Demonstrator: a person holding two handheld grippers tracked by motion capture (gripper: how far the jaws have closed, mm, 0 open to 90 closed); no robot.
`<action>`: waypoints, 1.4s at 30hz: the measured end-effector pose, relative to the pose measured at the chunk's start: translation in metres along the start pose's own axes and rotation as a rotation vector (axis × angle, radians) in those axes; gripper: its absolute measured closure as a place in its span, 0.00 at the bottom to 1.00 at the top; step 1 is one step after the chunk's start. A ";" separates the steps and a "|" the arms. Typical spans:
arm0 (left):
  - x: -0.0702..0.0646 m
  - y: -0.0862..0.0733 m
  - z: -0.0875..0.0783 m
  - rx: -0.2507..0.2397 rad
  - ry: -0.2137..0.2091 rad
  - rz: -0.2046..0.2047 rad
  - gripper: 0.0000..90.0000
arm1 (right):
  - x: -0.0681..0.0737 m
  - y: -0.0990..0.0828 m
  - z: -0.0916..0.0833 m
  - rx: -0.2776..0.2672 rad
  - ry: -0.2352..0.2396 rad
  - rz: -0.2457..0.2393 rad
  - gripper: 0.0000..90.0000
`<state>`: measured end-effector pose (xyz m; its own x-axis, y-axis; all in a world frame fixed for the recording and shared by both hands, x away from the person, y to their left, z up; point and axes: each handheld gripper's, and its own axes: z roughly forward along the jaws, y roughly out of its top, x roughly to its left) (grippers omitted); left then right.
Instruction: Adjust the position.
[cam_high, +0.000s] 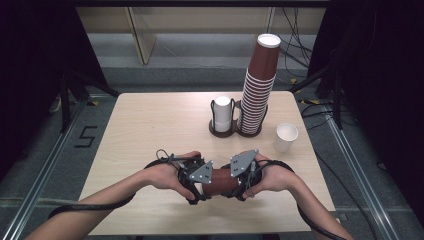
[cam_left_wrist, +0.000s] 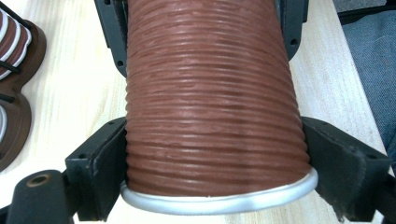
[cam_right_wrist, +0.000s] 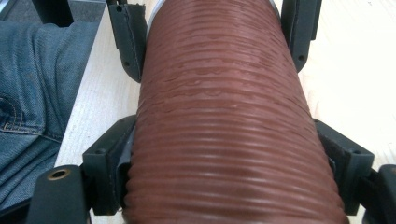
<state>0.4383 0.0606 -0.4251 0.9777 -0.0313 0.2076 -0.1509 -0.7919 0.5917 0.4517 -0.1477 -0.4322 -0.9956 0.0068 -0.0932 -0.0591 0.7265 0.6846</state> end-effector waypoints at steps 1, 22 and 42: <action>0.000 0.001 0.000 0.003 0.002 0.002 0.15 | 0.000 0.000 0.000 0.001 -0.004 -0.011 0.24; 0.000 0.007 0.005 -0.012 -0.002 -0.024 0.05 | 0.000 -0.008 -0.007 -0.016 -0.015 -0.036 0.25; 0.008 -0.010 -0.007 -0.108 0.064 -0.093 0.00 | 0.004 -0.021 -0.022 -0.144 -0.079 0.043 0.24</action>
<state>0.4468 0.0723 -0.4236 0.9775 0.0806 0.1947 -0.0782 -0.7191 0.6905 0.4473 -0.1779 -0.4316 -0.9890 0.0937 -0.1145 -0.0324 0.6181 0.7854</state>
